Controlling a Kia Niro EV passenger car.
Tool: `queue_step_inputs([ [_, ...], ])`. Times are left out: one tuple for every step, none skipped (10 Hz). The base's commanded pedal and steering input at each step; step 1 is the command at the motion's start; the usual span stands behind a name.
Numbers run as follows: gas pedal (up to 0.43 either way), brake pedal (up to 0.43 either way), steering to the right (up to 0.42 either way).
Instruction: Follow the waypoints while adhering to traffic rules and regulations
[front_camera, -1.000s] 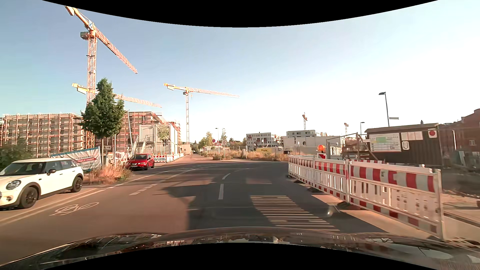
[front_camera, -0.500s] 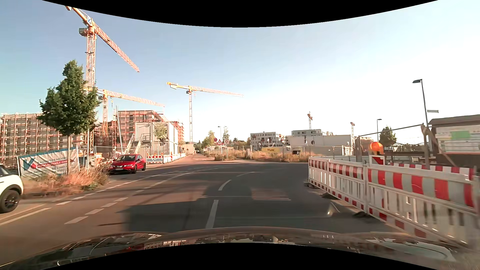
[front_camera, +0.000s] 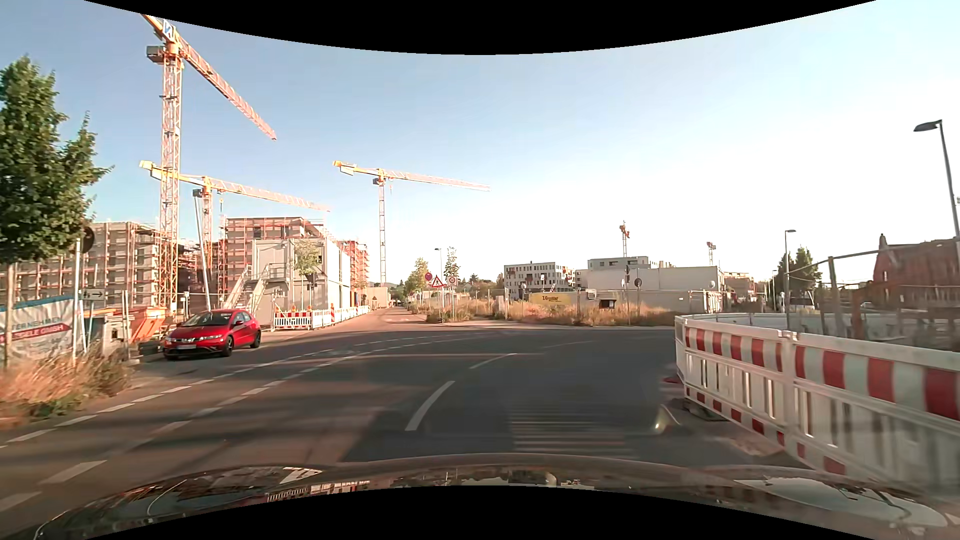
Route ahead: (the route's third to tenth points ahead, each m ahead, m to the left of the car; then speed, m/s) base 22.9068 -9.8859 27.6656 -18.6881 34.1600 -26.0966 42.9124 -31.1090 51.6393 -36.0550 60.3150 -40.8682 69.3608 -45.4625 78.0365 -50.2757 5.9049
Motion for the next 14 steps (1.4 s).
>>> queue_step_inputs([
  [0.0, 0.0, 0.021],
  [0.0, 0.0, 0.035],
  [0.0, 0.0, 0.053],
  [0.008, 0.0, 0.069],
  [0.008, 0.0, 0.09],
  [0.008, 0.0, 0.109],
  [0.008, 0.0, 0.135],
  [0.008, 0.0, 0.16],
  [0.008, 0.0, 0.18],
  [0.02, 0.0, 0.202],
  [0.02, 0.0, 0.224],
  [0.02, 0.0, 0.239],
  [0.028, 0.0, 0.264],
  [0.028, 0.0, 0.286],
])
